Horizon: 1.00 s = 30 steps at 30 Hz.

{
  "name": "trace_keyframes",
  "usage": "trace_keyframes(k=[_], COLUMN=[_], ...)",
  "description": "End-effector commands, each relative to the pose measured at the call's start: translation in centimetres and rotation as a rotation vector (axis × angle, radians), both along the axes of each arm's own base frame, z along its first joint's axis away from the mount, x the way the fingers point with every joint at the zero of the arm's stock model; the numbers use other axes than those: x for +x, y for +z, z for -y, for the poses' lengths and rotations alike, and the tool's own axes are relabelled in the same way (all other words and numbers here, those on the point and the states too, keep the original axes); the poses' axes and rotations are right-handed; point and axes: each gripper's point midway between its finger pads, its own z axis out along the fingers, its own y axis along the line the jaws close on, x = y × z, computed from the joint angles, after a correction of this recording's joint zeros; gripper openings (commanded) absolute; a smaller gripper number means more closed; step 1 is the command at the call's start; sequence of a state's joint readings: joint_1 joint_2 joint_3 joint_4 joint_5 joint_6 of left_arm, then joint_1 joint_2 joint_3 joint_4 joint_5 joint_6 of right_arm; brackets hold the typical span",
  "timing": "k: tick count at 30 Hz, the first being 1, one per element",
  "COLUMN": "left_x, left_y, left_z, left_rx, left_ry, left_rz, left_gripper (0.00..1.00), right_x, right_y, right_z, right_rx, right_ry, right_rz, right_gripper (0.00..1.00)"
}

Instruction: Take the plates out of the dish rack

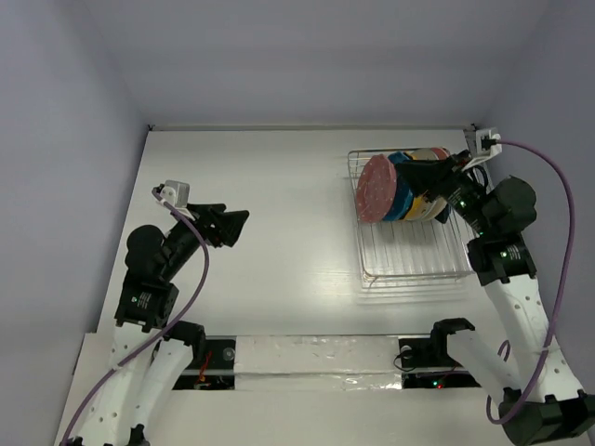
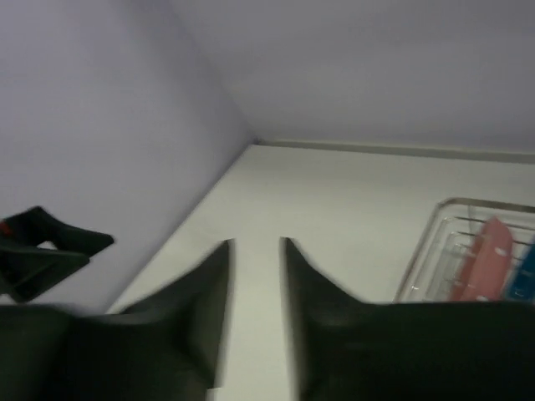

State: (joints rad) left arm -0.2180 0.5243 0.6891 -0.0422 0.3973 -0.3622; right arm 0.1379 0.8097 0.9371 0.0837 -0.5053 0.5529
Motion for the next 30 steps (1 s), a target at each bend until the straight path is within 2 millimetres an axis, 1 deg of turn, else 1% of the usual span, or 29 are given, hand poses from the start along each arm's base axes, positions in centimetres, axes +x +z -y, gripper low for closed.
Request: trace_keyframes(k=[1, 2, 3, 5, 6, 7, 8, 9, 11, 12, 13, 14, 17, 18, 19, 20, 21, 23, 24, 25, 26, 27, 29, 30], left_x=[0.0, 0.1, 0.0, 0.0, -0.3, -0.4, -0.4, -0.5, -0.4, -0.1, 0.0, 0.1, 0.4, 0.4, 0.4, 0.4, 0.5, 0.6, 0.6, 0.6, 0.5, 0.5, 0.5, 0.5], left_y=[2.0, 2.0, 2.0, 2.0, 2.1, 2.1, 2.6, 2.5, 2.4, 2.4, 2.2, 2.1, 2.2, 2.3, 2.2, 2.2, 2.2, 2.3, 2.0, 1.7, 1.7, 1.7, 1.7, 1.8], left_z=[0.2, -0.1, -0.1, 0.0, 0.3, 0.4, 0.6, 0.7, 0.6, 0.3, 0.2, 0.0, -0.5, -0.6, -0.6, -0.5, -0.7, -0.8, -0.9, -0.9, -0.9, -0.9, -0.9, -1.0], left_rx=[-0.001, -0.001, 0.001, 0.002, 0.0, -0.007, -0.017, -0.017, -0.018, -0.018, -0.017, -0.014, -0.016, -0.017, -0.017, -0.018, -0.019, -0.02, -0.017, -0.015, -0.015, -0.015, -0.013, -0.012], left_ry=[-0.018, -0.007, -0.009, -0.012, -0.033, -0.044, -0.052, -0.06, -0.054, -0.031, -0.02, -0.009, 0.026, 0.031, 0.031, 0.029, 0.038, 0.049, 0.054, 0.052, 0.052, 0.052, 0.052, 0.055], left_rz=[0.061, 0.061, 0.062, 0.064, 0.067, 0.07, 0.092, 0.088, 0.083, 0.078, 0.071, 0.063, 0.063, 0.064, 0.063, 0.062, 0.06, 0.061, 0.051, 0.039, 0.042, 0.04, 0.043, 0.047], left_gripper=[0.67, 0.67, 0.66, 0.6, 0.58, 0.56, 0.53, 0.43, 0.3, 0.15, 0.07, 0.0, 0.0, 0.0, 0.0, 0.0, 0.09, 0.14, 0.2, 0.24, 0.26, 0.28, 0.3, 0.32], right_x=[2.2, 2.6, 3.0, 3.9, 3.9, 4.5, 5.4, 5.6, 6.3, 6.9, 7.2, 7.4, 8.2, 8.3, 8.7, 9.0, 9.2, 9.8, 10.1, 10.4, 10.8, 11.2, 11.7, 12.3], right_y=[-2.3, -2.5, -3.4, -4.1, -4.9, -5.5, -6.6, -6.8, -7.6, -8.3, -8.4, -8.6, -9.1, -9.3, -9.9, -10.1, -10.6, -11.9, -12.2, -12.6, -13.4, -13.6, -14.3, -15.1], right_z=[3.2, 3.6, 4.2, 4.5, 3.9, 4.8, 4.7, 4.7, 4.5, 4.1, 4.1, 3.6, 3.4, 3.4, 3.4, 3.5, 3.6, 3.8, 3.9, 3.7, 3.4, 3.3, 3.3, 3.2], right_rx=[-0.104, -0.116, -0.14, -0.181, -0.216, -0.238, -0.273, -0.3, -0.356, -0.381, -0.389, -0.395, -0.414, -0.421, -0.436, -0.442, -0.457, -0.491, -0.5, -0.51, -0.527, -0.53, -0.547, -0.562], right_ry=[-0.231, -0.263, -0.3, -0.355, -0.351, -0.43, -0.459, -0.485, -0.531, -0.532, -0.532, -0.52, -0.523, -0.527, -0.534, -0.543, -0.55, -0.573, -0.578, -0.573, -0.565, -0.563, -0.577, -0.582], right_rz=[-0.103, -0.122, -0.163, -0.198, -0.221, -0.25, -0.288, -0.307, -0.344, -0.369, -0.374, -0.378, -0.39, -0.396, -0.411, -0.418, -0.432, -0.464, -0.472, -0.482, -0.5, -0.502, -0.521, -0.537], right_gripper=[0.23, 0.07, 0.0, 0.0, 0.0, 0.0, 0.0, 0.0, 0.0, 0.0, 0.0, 0.06, 0.34, 0.49, 0.54, 0.57, 0.61, 0.61, 0.61, 0.61, 0.61, 0.61, 0.61, 0.61])
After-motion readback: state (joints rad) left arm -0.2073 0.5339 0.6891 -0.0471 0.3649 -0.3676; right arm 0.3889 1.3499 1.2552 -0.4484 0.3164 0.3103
